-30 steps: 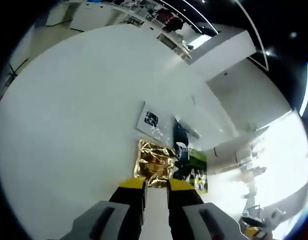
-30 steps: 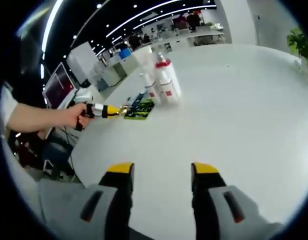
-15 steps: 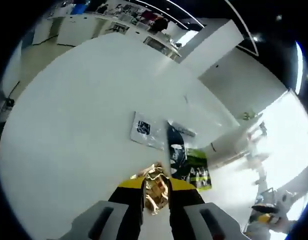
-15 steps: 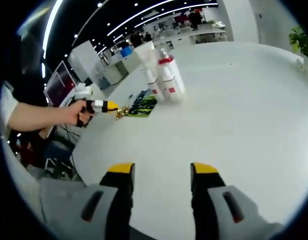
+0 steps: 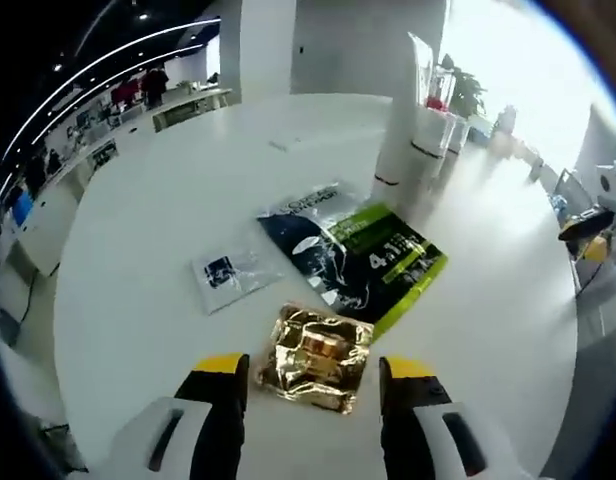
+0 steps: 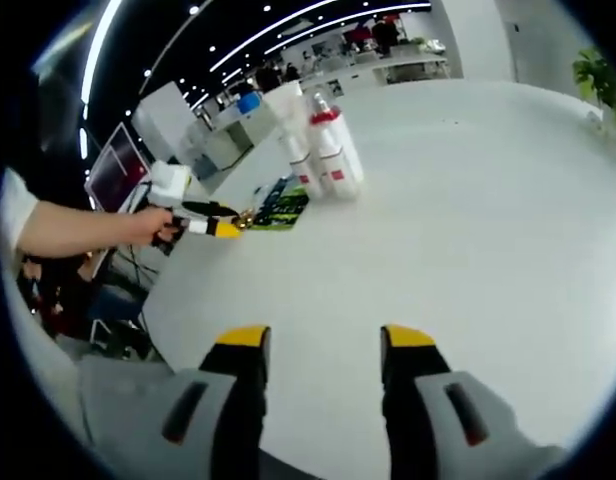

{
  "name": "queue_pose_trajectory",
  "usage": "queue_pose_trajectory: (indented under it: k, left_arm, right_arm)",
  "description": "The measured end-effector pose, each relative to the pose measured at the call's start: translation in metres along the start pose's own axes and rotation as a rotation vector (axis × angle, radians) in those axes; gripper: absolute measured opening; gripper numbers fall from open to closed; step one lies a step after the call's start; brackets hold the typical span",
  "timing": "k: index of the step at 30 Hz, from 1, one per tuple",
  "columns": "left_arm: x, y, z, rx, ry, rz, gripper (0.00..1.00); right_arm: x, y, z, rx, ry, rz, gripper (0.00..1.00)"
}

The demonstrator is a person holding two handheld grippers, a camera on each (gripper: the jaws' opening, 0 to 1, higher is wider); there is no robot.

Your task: Arrange the skincare products in the storage area until every visible bottle or jar stands upright without overlapping.

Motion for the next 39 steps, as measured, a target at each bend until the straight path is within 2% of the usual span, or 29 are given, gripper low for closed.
queue_pose_trajectory:
  k: [1,5,8,9,12,21,26,28,30,31,33,34,35,39]
  left_arm:
    - [0.000,-0.001,0.003,0.018,0.006,0.001,0.56]
    - [-0.003,-0.001,0.003,0.008,0.012,-0.006,0.54]
    - [-0.004,-0.002,0.003,0.007,0.015,-0.008,0.47]
    - [-0.005,-0.002,0.003,0.006,0.009,-0.003,0.44]
    - [-0.006,-0.002,0.003,-0.001,-0.026,0.024,0.44]
    - [-0.022,-0.004,-0.001,-0.026,-0.233,0.172,0.44]
    - [-0.027,-0.005,-0.002,-0.038,-0.282,0.211,0.42]
    - [-0.031,-0.004,0.002,-0.032,-0.373,0.266,0.42]
    - [-0.029,-0.001,0.002,-0.052,-0.398,0.285,0.42]
    - [-0.028,-0.001,0.003,-0.047,-0.428,0.312,0.42]
    - [-0.023,0.001,0.004,-0.032,-0.515,0.326,0.42]
    - [-0.027,0.001,0.005,-0.023,-0.490,0.346,0.42]
    - [-0.023,0.002,0.004,-0.040,-0.496,0.343,0.42]
    - [-0.020,0.001,0.004,-0.034,-0.561,0.390,0.42]
  right_arm:
    - [0.000,0.000,-0.001,-0.001,0.001,-0.001,0.46]
    - [0.002,0.000,-0.003,-0.007,0.002,-0.005,0.46]
    - [0.002,0.000,-0.004,-0.010,0.004,-0.006,0.46]
    - [0.002,0.000,-0.004,-0.009,0.005,-0.006,0.46]
    - [0.002,0.000,-0.006,-0.013,0.004,-0.006,0.46]
    - [0.002,0.001,-0.010,-0.021,0.013,-0.003,0.46]
    - [0.002,0.001,-0.010,-0.022,0.016,-0.003,0.45]
    - [0.004,0.000,-0.011,-0.025,0.021,-0.007,0.45]
    - [0.004,0.001,-0.012,-0.028,0.023,-0.008,0.45]
    - [0.004,0.002,-0.012,-0.029,0.025,-0.006,0.45]
    - [0.003,0.003,-0.012,-0.028,0.024,-0.005,0.45]
    - [0.003,0.003,-0.012,-0.028,0.024,-0.004,0.45]
    - [0.002,0.003,-0.012,-0.030,0.025,-0.002,0.45]
    - [0.000,0.004,-0.013,-0.031,0.022,0.003,0.45]
Point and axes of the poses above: the point that each gripper's makers call its tool centre point, and the gripper's own axes: y roughly forward along the fingers, x roughly to its right, z roughly out of its top, the point moved 3 cm from there along -y, roughly backward along the fingers, and after that the axes turned 10 degrees about y, right-handed, at the moved point
